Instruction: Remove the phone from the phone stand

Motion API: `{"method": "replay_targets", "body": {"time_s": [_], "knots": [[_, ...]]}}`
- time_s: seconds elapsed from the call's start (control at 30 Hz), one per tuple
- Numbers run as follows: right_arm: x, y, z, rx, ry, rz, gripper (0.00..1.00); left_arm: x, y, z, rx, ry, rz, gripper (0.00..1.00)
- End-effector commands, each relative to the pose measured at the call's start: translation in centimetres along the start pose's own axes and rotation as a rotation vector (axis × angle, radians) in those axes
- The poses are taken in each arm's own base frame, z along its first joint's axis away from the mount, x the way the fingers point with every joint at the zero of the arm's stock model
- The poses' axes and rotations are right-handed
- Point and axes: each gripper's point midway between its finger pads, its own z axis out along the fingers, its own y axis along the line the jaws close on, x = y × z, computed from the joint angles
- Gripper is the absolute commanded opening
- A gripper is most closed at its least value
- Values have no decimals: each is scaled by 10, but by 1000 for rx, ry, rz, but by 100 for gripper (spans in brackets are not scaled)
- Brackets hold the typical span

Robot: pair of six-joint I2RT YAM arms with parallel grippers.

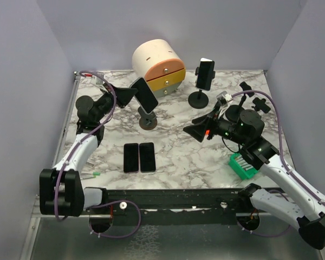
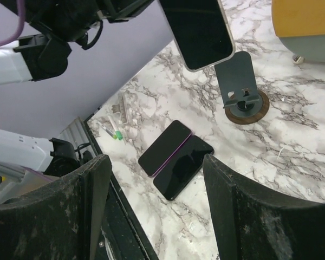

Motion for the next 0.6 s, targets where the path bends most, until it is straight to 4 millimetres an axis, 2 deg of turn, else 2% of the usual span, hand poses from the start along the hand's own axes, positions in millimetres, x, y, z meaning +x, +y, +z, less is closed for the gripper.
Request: {"method": "replay_targets", "body": {"time_s": [0.0,0.13,0.23,0.43,0.57], "knots": [[-9,6,-5,-2,-8,-43,74,-3,-81,-13,217,15,42,0],[-8,16,-6,-61,-1,-56,76,14,-150,-31,415,55,116,0],[-7,29,-8,-127,19,-62,78,21,-184,-48,511,63,136,0],[-16,50,-18,-214,8,-109,83,24,-221,-73,613,61,133,0],[-18,71,-22,-338,-1,-110,84,25,-232,-81,641,55,128,0]]}}
